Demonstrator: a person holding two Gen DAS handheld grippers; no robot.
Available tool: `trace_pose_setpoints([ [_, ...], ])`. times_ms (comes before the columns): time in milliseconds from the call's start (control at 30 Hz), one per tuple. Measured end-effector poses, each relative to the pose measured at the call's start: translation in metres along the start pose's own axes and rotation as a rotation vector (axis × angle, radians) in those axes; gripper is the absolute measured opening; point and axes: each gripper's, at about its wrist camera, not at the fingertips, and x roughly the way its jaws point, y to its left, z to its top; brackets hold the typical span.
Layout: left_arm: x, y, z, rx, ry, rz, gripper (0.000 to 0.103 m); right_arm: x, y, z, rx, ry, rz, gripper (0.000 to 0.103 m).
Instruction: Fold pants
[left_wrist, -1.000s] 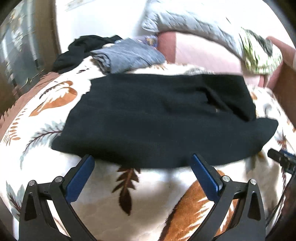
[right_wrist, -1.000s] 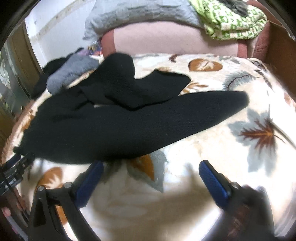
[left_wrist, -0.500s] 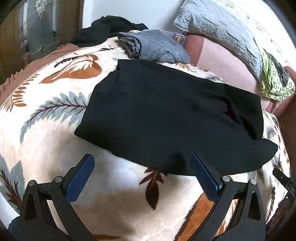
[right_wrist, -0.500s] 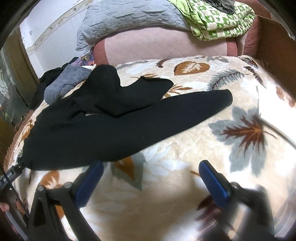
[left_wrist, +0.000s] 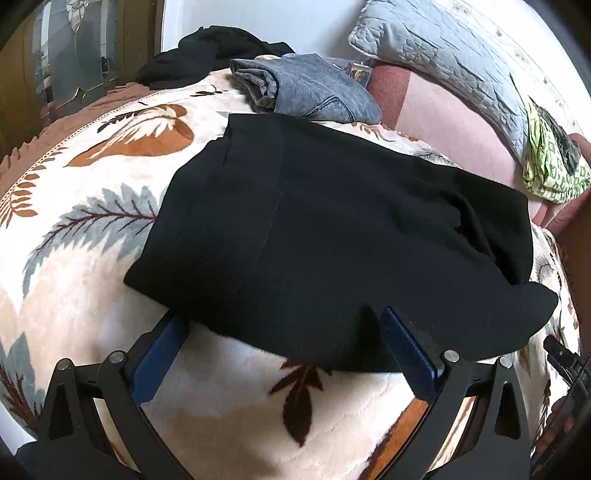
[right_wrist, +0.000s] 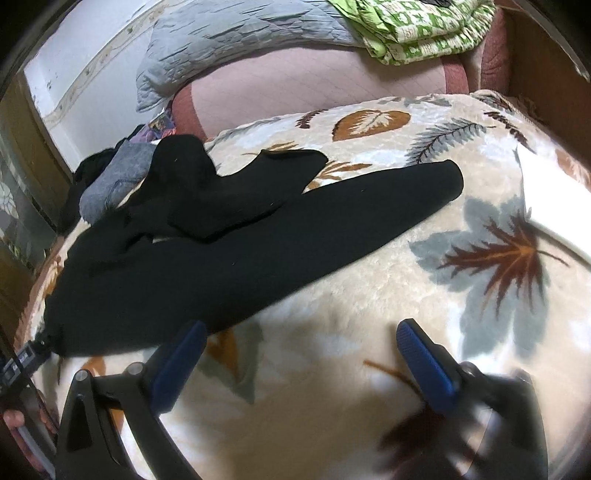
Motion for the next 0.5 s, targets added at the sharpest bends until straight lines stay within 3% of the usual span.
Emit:
trace_pose_setpoints([
  [267, 0.008, 0.002, 0.011, -0.029, -0.001, -0.021, 0.103, 0.020, -0.012, 0.017, 0.064, -0.014, 0.067, 0.102],
  [333, 0.009, 0.004, 0.015, -0.048, -0.008, -0.037, 0.103, 0.027, -0.012, 0.023, 0.061, -0.015, 0.074, 0.097],
  [400, 0.011, 0.005, 0.020, -0.065, -0.018, -0.059, 0.102, 0.033, -0.013, 0.030, 0.060, -0.024, 0.077, 0.080],
  [433, 0.012, 0.006, 0.022, -0.069, -0.020, -0.065, 0.095, 0.036, -0.013, 0.034, 0.063, -0.026, 0.082, 0.072],
  [500, 0.015, 0.006, 0.025, -0.064, -0.014, -0.054, 0.074, 0.040, -0.016, 0.040, 0.086, -0.020, 0.067, 0.022],
])
